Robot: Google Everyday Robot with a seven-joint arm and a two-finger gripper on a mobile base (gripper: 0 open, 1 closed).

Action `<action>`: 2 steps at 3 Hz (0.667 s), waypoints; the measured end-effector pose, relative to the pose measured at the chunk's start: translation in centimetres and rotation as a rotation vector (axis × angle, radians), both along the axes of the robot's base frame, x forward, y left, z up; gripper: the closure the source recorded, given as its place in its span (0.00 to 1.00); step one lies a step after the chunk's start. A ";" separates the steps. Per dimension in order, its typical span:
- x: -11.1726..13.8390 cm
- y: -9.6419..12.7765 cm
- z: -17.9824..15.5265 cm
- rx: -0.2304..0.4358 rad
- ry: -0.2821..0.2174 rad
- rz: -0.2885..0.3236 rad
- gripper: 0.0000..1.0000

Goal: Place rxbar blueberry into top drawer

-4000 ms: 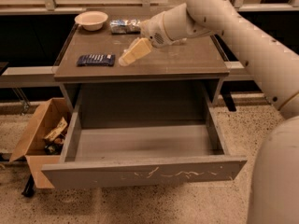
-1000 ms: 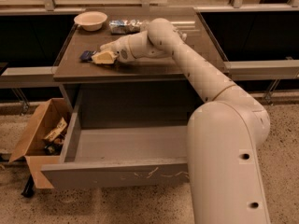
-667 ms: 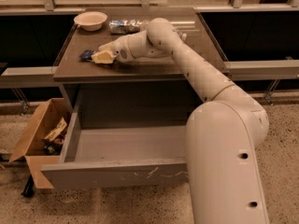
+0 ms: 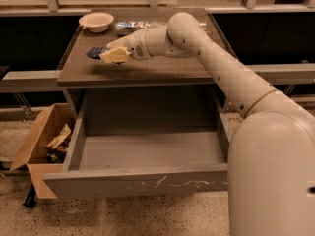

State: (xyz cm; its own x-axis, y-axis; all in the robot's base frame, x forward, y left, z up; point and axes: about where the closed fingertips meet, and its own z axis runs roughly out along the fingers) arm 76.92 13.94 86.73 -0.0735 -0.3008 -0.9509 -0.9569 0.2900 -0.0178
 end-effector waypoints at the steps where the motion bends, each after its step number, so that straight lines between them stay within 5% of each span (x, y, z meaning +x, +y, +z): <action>1: -3.0 -3.6 2.8 -0.003 -0.037 -0.075 1.00; 2: -7.1 -6.4 2.3 -0.014 -0.014 -0.087 1.00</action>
Offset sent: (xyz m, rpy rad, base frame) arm -0.1224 -0.1050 0.0173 -0.0281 0.0181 -0.1052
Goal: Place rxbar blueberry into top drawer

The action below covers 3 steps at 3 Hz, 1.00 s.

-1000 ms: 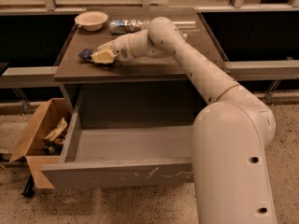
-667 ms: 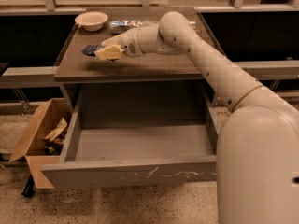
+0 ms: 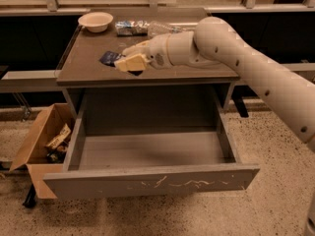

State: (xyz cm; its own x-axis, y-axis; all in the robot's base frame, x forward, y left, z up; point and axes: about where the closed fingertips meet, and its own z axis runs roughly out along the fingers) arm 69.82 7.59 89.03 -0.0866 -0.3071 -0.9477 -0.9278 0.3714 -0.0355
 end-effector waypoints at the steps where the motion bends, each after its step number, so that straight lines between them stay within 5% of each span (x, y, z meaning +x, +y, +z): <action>1: -4.5 -0.9 -4.0 -0.035 0.112 0.032 1.00; 3: -4.7 -0.3 -4.6 -0.060 0.108 0.048 1.00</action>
Offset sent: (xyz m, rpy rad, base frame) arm -0.0377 -0.0080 -0.0298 -0.0260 0.0903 0.0249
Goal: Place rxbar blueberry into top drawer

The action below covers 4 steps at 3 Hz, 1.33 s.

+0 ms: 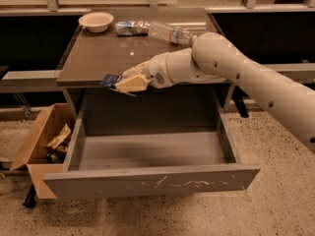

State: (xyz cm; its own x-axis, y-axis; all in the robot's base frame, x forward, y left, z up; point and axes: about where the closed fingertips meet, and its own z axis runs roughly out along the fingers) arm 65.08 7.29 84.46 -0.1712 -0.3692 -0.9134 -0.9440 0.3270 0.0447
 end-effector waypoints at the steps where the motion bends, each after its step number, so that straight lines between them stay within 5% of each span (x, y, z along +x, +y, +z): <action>1: -1.6 -1.4 -1.9 -0.032 -0.029 -0.019 1.00; 2: -4.0 -3.9 -6.7 -0.102 0.009 -0.050 1.00; 4: -4.3 -7.9 -16.6 -0.259 0.130 -0.098 1.00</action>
Offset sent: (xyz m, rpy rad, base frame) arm -0.0703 -0.0808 -0.1332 -0.2025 0.0725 -0.1062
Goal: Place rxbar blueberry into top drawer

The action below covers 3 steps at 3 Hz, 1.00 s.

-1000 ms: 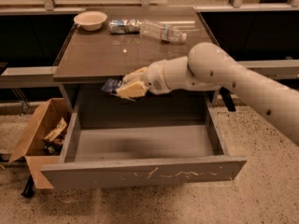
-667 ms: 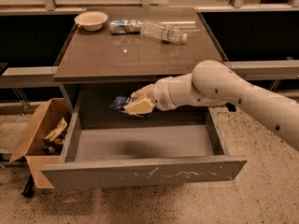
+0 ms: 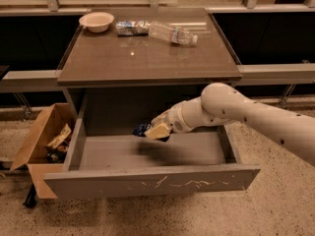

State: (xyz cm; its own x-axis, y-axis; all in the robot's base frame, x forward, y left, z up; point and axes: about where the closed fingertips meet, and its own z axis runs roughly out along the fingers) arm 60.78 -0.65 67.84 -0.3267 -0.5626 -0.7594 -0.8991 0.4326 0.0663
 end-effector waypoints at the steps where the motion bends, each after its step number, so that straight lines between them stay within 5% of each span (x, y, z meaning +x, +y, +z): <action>1: 0.7 -0.9 -3.4 -0.060 0.051 -0.015 0.82; 3: 1.8 -1.3 -6.2 -0.132 0.092 -0.006 0.36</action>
Offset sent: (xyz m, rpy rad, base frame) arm 0.0231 -0.0208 -0.0744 -0.1568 0.1088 -0.0203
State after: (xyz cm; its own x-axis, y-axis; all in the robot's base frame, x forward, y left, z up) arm 62.59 -1.97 61.59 -0.3951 -0.6536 -0.6455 -0.8893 0.4483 0.0905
